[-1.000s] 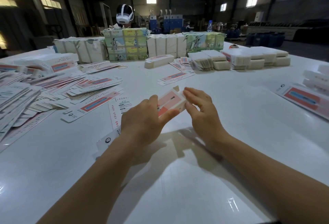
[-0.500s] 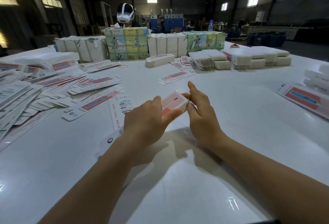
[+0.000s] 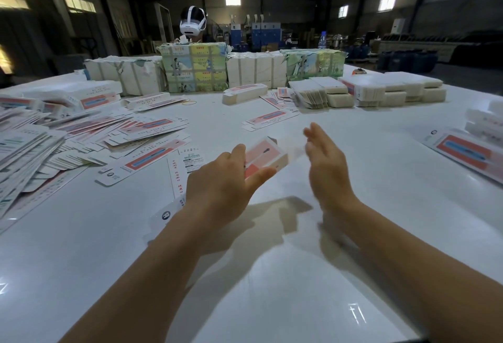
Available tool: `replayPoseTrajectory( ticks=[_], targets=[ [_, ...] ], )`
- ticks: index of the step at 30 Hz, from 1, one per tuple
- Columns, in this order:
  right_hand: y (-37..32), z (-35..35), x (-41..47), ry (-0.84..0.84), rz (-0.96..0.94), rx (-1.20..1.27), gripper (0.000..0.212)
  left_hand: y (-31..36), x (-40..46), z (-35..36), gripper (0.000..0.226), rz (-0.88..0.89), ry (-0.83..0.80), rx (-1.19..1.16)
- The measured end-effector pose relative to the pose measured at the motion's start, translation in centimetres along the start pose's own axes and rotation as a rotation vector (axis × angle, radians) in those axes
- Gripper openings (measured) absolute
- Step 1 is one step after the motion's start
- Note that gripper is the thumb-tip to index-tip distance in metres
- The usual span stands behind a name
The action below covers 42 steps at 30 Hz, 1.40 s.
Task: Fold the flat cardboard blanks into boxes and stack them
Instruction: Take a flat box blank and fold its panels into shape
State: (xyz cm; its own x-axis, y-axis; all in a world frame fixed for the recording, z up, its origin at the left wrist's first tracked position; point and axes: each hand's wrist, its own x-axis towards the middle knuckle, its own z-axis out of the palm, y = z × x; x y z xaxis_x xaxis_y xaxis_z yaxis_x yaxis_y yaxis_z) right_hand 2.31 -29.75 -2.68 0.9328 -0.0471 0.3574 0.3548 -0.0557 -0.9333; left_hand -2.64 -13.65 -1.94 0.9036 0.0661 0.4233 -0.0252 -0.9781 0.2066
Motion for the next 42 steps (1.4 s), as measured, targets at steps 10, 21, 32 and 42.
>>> replayPoseTrajectory(
  ticks=[10, 21, 32, 42],
  targets=[
    [-0.7, -1.3, 1.2, -0.383, 0.795, 0.945, 0.066, 1.1, -0.5, 0.8, 0.087, 0.115, 0.010, 0.111],
    [-0.6, 0.8, -0.9, -0.334, 0.381, 0.287, 0.030, 1.4, -0.8, 1.1, 0.073, 0.131, -0.018, 0.224],
    [-0.4, 0.5, 0.1, -0.292, 0.403, 0.542, 0.027, 1.1, -0.5, 1.2, 0.087, 0.126, 0.070, 0.187],
    [-0.6, 0.5, -0.2, -0.225, 0.293, 0.241, 0.035, 1.1, -0.7, 0.8, 0.080, 0.122, 0.060, 0.187]
  ],
)
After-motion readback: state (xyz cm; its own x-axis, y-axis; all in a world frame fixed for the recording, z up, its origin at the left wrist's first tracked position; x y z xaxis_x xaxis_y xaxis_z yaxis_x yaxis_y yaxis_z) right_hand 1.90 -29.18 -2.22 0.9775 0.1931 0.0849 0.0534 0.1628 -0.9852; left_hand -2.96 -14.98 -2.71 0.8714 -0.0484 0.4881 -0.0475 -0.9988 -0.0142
